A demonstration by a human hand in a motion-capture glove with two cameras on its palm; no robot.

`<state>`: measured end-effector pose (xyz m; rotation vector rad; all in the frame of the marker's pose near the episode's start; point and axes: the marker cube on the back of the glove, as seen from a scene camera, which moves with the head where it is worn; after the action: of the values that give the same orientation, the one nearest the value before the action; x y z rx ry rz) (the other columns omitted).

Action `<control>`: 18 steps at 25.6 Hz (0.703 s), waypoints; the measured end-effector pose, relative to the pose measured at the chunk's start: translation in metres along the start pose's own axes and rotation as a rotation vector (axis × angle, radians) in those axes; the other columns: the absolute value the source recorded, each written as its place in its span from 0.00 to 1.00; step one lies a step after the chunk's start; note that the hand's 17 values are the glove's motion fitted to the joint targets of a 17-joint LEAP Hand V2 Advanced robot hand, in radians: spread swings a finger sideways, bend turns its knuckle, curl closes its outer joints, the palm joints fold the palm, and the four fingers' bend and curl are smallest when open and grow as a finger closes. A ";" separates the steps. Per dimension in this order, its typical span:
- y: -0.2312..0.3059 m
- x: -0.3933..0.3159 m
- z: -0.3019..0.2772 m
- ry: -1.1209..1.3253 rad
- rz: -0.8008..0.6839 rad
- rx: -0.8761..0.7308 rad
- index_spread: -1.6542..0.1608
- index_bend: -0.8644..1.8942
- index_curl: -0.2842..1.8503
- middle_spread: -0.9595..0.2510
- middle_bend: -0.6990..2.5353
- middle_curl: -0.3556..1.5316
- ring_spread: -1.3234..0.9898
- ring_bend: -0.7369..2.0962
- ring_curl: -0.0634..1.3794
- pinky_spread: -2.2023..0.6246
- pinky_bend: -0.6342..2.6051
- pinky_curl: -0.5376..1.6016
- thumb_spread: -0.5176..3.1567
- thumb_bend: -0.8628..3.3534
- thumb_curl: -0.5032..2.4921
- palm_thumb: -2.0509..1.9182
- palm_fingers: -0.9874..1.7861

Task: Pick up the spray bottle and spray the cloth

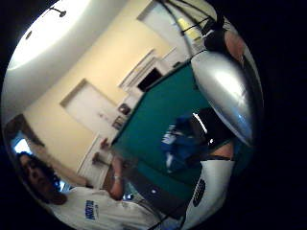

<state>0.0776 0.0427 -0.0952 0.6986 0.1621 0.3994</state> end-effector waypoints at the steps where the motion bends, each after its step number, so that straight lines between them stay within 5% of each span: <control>1: 0.006 0.020 -0.011 0.046 0.047 -0.010 0.72 0.32 0.16 0.64 0.36 0.39 0.49 0.50 0.29 0.73 0.39 0.42 0.41 0.25 0.26 0.73 0.74; 7: 0.041 0.099 -0.035 0.159 0.269 -0.086 0.73 0.33 0.16 0.64 0.36 0.39 0.49 0.49 0.30 0.73 0.38 0.42 0.41 0.24 0.26 0.74 0.74; 16: 0.045 0.124 -0.032 0.094 0.249 -0.233 0.72 0.32 0.16 0.63 0.34 0.39 0.48 0.49 0.30 0.73 0.39 0.42 0.42 0.23 0.26 0.73 0.73; 18: 0.054 0.119 -0.049 0.093 0.203 -0.291 0.71 0.33 0.17 0.66 0.30 0.38 0.49 0.48 0.30 0.74 0.39 0.42 0.42 0.21 0.26 0.71 0.65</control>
<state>0.1563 0.1576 -0.0986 0.4103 0.1173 0.6366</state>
